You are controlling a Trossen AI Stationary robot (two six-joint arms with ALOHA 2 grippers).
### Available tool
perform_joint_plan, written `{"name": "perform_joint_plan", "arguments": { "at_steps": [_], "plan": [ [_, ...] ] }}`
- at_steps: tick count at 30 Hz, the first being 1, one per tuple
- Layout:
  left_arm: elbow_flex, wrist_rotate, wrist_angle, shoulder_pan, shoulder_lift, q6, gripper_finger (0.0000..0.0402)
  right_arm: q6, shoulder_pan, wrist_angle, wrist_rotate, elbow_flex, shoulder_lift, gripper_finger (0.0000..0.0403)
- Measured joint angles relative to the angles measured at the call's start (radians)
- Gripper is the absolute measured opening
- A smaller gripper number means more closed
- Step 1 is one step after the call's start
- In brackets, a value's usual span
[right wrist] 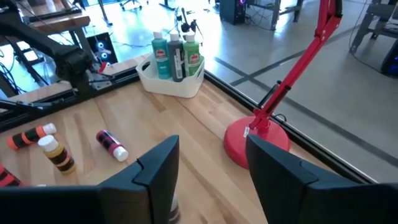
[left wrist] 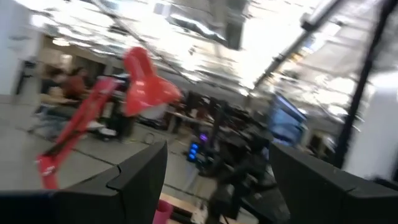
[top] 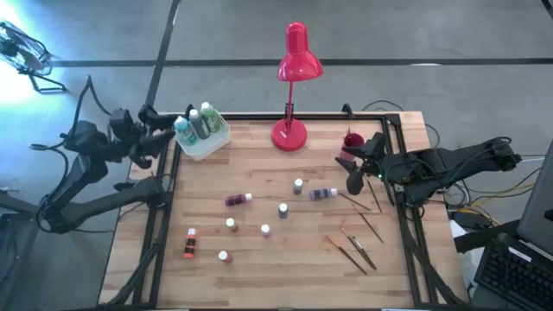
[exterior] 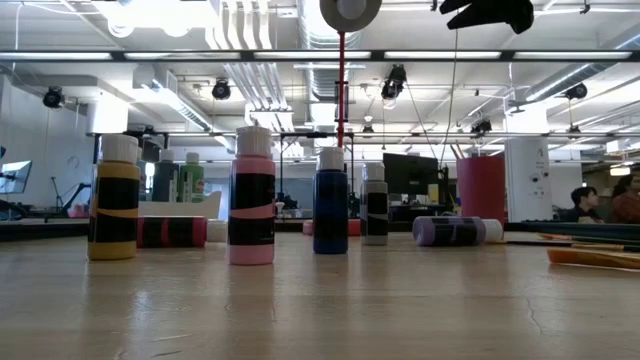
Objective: Pick & Place Paint Supplies
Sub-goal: Put the orange paint bottle into the white bin
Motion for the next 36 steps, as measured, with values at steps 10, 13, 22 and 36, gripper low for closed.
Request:
{"name": "perform_joint_plan", "arguments": {
  "at_steps": [10,13,22,36],
  "plan": [
    [0.000,0.047,-0.015,-0.020,0.005,0.057,0.0287,0.000,0.000,0.012,-0.001,0.000,0.000,0.0191],
    [0.000,0.022,-0.028,-0.027,0.017,0.089,0.0287,0.000,0.000,0.012,-0.001,0.000,0.000,0.0200],
    [0.000,-0.057,-0.046,-0.084,0.169,0.179,0.0287,0.004,0.000,0.017,0.000,0.000,0.001,0.0211],
    [-0.003,-0.474,-0.089,-0.410,0.356,0.311,0.0287,0.012,0.000,0.018,0.000,0.000,0.001,0.0183]
  ]
}}
